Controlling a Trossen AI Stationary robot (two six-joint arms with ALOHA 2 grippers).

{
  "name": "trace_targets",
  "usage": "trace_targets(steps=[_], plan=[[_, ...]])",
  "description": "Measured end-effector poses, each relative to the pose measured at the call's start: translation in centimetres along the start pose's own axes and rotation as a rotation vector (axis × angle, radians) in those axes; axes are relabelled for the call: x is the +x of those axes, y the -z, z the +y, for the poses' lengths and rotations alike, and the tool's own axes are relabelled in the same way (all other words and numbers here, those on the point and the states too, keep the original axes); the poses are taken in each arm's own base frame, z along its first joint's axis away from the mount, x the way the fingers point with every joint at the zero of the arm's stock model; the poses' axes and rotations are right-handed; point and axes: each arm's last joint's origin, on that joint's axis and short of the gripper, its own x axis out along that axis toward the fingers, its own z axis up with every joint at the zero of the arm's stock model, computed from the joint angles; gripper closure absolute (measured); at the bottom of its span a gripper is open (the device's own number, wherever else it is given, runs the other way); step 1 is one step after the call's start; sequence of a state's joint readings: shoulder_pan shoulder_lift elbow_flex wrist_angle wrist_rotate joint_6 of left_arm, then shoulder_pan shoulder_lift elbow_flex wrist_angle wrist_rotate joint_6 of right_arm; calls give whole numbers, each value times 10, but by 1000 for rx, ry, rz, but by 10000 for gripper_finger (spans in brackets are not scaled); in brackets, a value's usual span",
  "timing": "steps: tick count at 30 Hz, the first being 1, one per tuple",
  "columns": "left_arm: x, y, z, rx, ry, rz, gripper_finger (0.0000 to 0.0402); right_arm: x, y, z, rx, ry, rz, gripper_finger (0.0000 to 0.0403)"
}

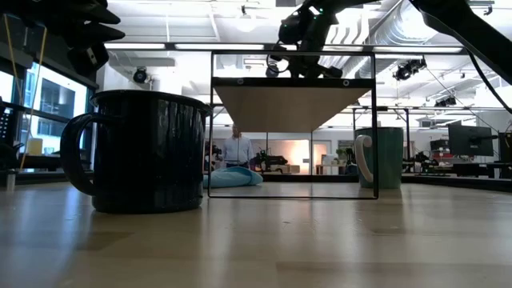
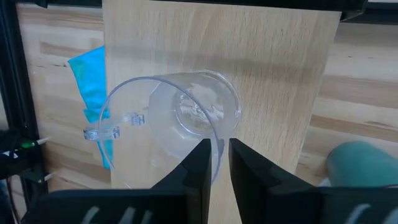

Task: Stack small to large cups/mugs on shelf
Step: Put the transparent mug on the shelf

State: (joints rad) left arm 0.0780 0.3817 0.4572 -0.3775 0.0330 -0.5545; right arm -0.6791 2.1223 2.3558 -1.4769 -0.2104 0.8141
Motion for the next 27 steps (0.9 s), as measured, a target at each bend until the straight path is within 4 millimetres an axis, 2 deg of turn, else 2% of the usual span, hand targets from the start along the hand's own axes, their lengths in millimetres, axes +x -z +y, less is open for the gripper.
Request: trace_targets(steps=[27], plan=[[0, 3, 2, 3, -19, 31, 318, 2, 5, 6, 31, -11, 7, 355]])
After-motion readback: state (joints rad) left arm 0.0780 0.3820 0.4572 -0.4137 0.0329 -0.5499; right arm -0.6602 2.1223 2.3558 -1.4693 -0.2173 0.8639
